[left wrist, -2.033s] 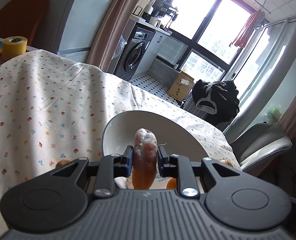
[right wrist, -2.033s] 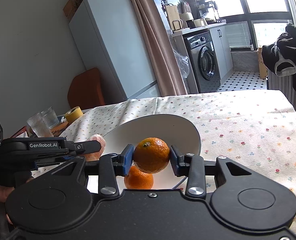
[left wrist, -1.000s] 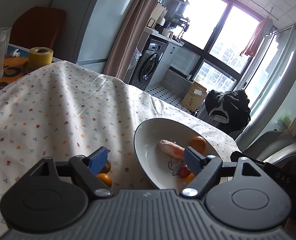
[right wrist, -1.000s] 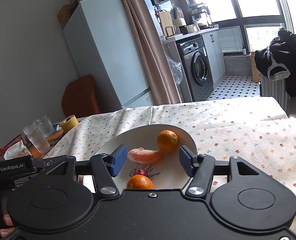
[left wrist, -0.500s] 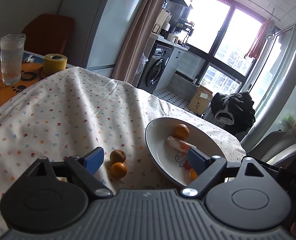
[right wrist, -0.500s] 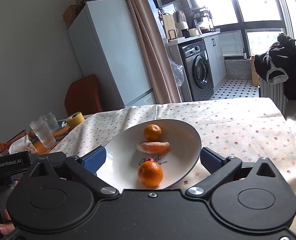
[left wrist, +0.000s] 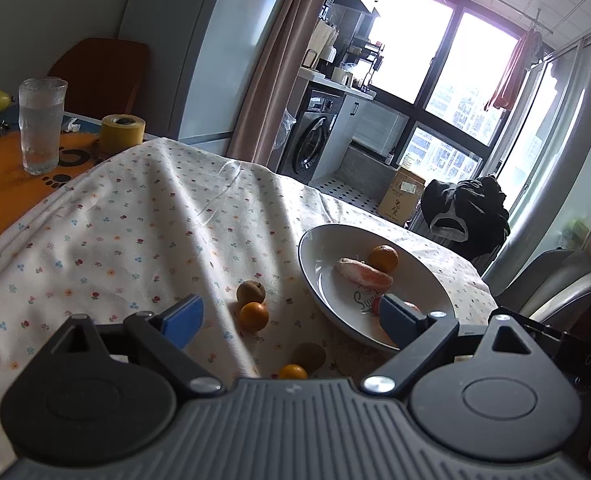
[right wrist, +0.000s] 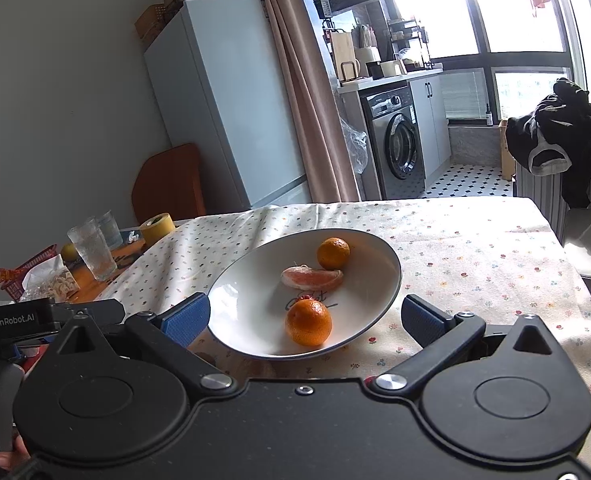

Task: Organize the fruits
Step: 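Withdraw both open grippers from the bowl, then close right gripper on the dark red plum while left gripper closes on a kumquat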

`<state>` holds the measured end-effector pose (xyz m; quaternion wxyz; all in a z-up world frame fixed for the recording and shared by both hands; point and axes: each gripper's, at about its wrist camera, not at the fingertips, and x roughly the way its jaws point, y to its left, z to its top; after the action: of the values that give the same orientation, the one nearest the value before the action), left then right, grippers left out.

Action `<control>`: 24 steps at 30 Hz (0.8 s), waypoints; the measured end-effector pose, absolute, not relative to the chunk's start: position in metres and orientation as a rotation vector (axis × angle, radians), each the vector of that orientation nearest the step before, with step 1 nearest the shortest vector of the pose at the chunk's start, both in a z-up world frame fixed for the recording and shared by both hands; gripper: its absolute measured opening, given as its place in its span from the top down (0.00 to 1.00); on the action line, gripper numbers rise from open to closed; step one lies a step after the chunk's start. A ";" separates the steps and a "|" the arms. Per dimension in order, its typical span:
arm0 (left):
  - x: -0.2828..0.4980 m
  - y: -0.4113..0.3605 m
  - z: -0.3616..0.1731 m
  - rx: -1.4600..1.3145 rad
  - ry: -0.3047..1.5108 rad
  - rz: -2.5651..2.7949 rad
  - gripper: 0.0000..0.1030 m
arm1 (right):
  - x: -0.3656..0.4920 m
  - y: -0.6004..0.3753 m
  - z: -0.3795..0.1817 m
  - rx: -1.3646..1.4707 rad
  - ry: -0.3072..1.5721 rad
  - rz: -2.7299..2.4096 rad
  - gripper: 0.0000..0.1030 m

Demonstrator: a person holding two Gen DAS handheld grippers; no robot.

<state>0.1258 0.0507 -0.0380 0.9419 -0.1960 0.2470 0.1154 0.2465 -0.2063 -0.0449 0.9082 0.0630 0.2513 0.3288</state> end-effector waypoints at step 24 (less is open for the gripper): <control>0.100 0.045 -0.037 -0.337 0.544 0.224 0.05 | 0.223 -0.219 -0.045 0.121 0.565 0.665 0.00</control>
<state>0.0995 0.0449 -0.0374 0.9431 -0.1651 0.2670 0.1099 0.2233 -0.2194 -0.0448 0.9046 0.0585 0.2733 0.3219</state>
